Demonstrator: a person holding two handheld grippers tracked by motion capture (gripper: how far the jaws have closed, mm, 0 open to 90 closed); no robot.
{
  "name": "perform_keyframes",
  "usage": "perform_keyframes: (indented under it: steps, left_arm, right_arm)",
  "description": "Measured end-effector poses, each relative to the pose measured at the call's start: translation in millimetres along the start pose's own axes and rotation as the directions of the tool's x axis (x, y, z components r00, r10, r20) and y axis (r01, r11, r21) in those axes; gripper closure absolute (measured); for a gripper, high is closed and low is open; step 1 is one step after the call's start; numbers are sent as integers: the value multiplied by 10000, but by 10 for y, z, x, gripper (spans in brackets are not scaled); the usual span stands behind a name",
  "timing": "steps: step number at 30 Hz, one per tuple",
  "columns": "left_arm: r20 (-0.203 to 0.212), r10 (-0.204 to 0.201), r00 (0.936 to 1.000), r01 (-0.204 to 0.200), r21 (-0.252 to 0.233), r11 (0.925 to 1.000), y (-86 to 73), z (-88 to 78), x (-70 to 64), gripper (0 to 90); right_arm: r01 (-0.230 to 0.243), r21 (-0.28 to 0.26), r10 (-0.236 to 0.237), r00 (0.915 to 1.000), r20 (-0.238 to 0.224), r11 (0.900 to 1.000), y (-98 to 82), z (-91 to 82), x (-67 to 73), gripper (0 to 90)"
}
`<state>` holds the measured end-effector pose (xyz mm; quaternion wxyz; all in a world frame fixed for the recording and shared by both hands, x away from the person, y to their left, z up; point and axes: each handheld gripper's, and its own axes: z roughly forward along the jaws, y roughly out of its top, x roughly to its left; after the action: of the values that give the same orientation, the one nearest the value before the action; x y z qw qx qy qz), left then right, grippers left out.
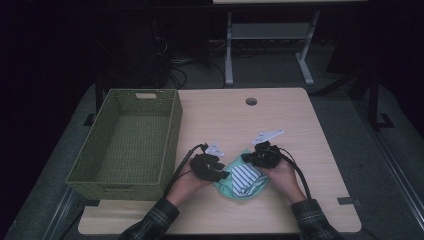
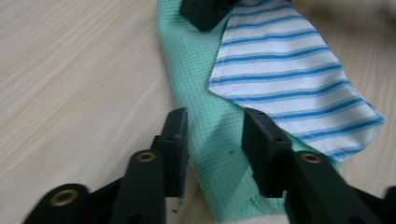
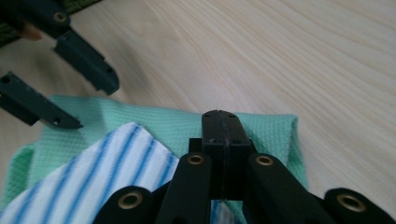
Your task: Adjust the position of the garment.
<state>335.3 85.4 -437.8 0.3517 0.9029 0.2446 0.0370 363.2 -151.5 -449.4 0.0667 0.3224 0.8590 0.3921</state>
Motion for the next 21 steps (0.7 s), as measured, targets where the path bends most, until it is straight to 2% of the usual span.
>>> perform_keyframes:
  steps: [1,2,5,6,7,10,14,16,18,21]
  left_arm:
    - [-45,-70,10000,70,-66,10000,-8,-22,-2,513]
    - [-101,-209,9997,207,-210,9996,-17,-38,-10,513]
    - [-209,-261,9994,254,-294,9992,-45,-81,-14,419]
    - [-257,-220,9994,213,-262,9994,-56,-87,-11,359]
    - [-289,-208,9994,201,-230,9995,-64,-88,-6,359]
    - [-381,-273,9989,265,-219,9994,-78,-90,6,267]
    - [-437,-332,9985,318,-330,9989,-75,-80,-4,251]
    - [-424,-265,9988,256,-215,9994,-81,-75,2,249]
    - [-431,-264,9987,255,-218,9994,-83,-71,3,249]
    - [-428,-252,9988,244,-210,9995,-83,-70,4,249]
  right_arm:
    - [38,-76,-39,10000,-62,10000,2,-29,36,900]
    - [38,-76,-39,10000,-62,10000,2,-29,36,900]
    - [41,-99,-44,9997,-238,9999,5,-60,103,900]
    - [116,-97,-119,9996,-241,9999,5,-62,123,900]
    - [91,-58,-93,9995,-310,9999,6,-62,146,900]
    - [217,209,-206,9984,-527,9995,-14,13,196,900]
    - [220,485,-200,9989,-422,9986,-37,82,189,900]
    - [347,746,-342,9994,-74,9966,-61,126,144,900]
    - [221,876,-225,9997,35,9959,-80,139,99,900]
    - [161,831,-174,9997,155,9964,-81,131,49,900]
